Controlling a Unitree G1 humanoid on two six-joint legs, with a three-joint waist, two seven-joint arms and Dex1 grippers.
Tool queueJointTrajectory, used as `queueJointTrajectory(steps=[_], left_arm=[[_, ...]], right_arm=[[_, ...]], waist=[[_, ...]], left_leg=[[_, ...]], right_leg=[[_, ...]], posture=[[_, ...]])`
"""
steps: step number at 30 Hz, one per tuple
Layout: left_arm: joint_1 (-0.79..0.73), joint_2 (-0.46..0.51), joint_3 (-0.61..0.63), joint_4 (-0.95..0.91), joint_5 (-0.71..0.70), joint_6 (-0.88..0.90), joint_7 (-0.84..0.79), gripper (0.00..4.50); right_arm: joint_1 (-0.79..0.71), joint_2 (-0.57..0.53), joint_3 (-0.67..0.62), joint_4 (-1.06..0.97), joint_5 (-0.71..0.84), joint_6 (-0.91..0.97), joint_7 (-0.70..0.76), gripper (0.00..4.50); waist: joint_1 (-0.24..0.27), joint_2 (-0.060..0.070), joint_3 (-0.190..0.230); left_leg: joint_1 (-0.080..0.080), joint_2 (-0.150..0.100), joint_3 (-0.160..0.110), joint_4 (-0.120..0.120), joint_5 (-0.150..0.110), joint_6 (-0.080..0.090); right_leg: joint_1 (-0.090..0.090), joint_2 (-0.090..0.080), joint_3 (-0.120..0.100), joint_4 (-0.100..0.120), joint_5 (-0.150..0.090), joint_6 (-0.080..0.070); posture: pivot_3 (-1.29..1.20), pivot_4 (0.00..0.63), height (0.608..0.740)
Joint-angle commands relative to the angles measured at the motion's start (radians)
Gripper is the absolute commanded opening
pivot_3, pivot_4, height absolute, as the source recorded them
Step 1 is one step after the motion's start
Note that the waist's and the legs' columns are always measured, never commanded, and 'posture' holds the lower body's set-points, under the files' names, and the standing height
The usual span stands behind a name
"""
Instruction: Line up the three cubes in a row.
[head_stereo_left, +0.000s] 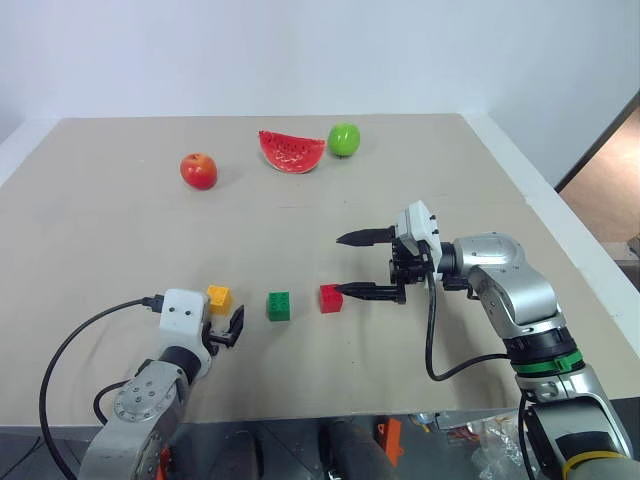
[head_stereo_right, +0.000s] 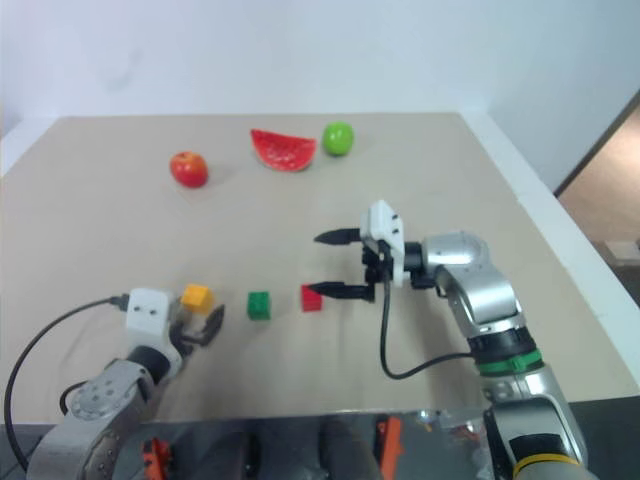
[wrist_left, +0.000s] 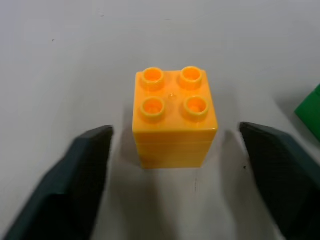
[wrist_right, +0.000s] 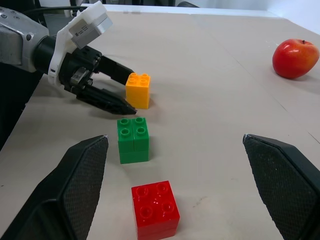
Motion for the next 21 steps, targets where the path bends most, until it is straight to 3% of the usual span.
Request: queueJointTrajectory(steps=[1,9,13,18,21], left_arm=[[-0.012,0.034,0.031,-0.076,-0.045,-0.016,-0.051,4.48],[-0.024,0.174,0.180,-0.135,-0.233,-0.030,-0.246,4.48],[-0.061,0.311,0.219,-0.122,-0.352,-0.034,-0.421,4.48],[-0.170,0.504,0.265,0.037,-0.452,-0.029,-0.620,4.48],[-0.271,0.585,0.243,0.184,-0.409,-0.046,-0.656,4.48]], right_arm=[[-0.024,0.001,-0.031,-0.010,0.013,-0.011,0.005,4.50],[-0.023,-0.016,-0.045,-0.021,0.032,-0.006,0.027,4.50],[0.006,-0.057,-0.056,-0.020,0.032,-0.016,0.057,4.50],[0.044,-0.109,-0.057,0.019,0.003,-0.064,0.098,4.50],[0.054,-0.120,-0.063,0.034,-0.002,-0.074,0.101,4.50]], waist=[[0.000,0.000,0.000],[0.000,0.000,0.000],[0.000,0.000,0.001],[0.001,0.001,0.001],[-0.001,0.001,0.001]], left_leg=[[0.000,0.000,0.000,0.000,0.000,0.000],[0.000,0.000,-0.001,-0.001,0.000,0.000],[-0.001,0.000,-0.001,-0.001,0.000,0.000],[-0.002,0.000,-0.001,-0.001,0.000,0.000],[-0.001,0.001,-0.001,-0.001,0.000,0.000]], right_leg=[[0.000,0.000,0.000,0.000,0.000,0.000],[0.000,0.000,-0.001,0.000,-0.001,-0.001],[-0.001,0.000,-0.002,0.000,-0.001,-0.001],[-0.001,0.000,-0.003,-0.002,-0.001,-0.001],[-0.002,0.000,-0.003,-0.001,-0.001,-0.001]], posture=[[0.00,0.150,0.740],[0.00,0.150,0.740],[0.00,0.150,0.740],[0.00,0.150,0.740],[0.00,0.150,0.740]])
